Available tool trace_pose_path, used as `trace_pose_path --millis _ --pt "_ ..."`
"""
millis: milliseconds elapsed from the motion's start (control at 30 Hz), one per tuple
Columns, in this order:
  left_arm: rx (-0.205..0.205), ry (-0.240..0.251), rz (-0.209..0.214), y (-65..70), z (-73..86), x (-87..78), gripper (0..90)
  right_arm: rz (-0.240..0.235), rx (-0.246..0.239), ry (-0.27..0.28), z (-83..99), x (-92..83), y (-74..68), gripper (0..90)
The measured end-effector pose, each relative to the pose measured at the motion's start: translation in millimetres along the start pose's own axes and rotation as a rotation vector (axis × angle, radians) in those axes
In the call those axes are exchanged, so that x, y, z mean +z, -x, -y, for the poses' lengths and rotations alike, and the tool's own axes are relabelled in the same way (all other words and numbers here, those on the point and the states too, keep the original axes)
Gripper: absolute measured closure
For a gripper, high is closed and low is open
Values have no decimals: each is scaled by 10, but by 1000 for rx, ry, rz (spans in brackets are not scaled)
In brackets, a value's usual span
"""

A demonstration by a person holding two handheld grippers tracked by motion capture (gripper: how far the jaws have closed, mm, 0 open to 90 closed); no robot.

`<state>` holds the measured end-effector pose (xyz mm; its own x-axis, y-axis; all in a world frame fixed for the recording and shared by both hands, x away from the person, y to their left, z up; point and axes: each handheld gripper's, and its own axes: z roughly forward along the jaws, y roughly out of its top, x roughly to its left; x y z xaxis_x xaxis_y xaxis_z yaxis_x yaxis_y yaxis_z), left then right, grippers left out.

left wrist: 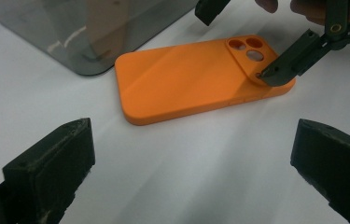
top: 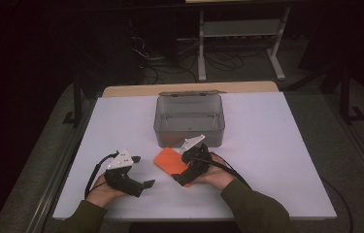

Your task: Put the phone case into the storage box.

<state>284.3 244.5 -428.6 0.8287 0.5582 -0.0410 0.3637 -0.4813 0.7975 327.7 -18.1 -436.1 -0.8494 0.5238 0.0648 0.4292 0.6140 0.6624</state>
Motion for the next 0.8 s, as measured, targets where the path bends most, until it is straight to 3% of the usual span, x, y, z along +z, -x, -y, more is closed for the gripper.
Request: trace_pose_path --millis 800 --pt "3 7 -9 1 1 -6 0 5 -11 -58 32 96 -38 0"
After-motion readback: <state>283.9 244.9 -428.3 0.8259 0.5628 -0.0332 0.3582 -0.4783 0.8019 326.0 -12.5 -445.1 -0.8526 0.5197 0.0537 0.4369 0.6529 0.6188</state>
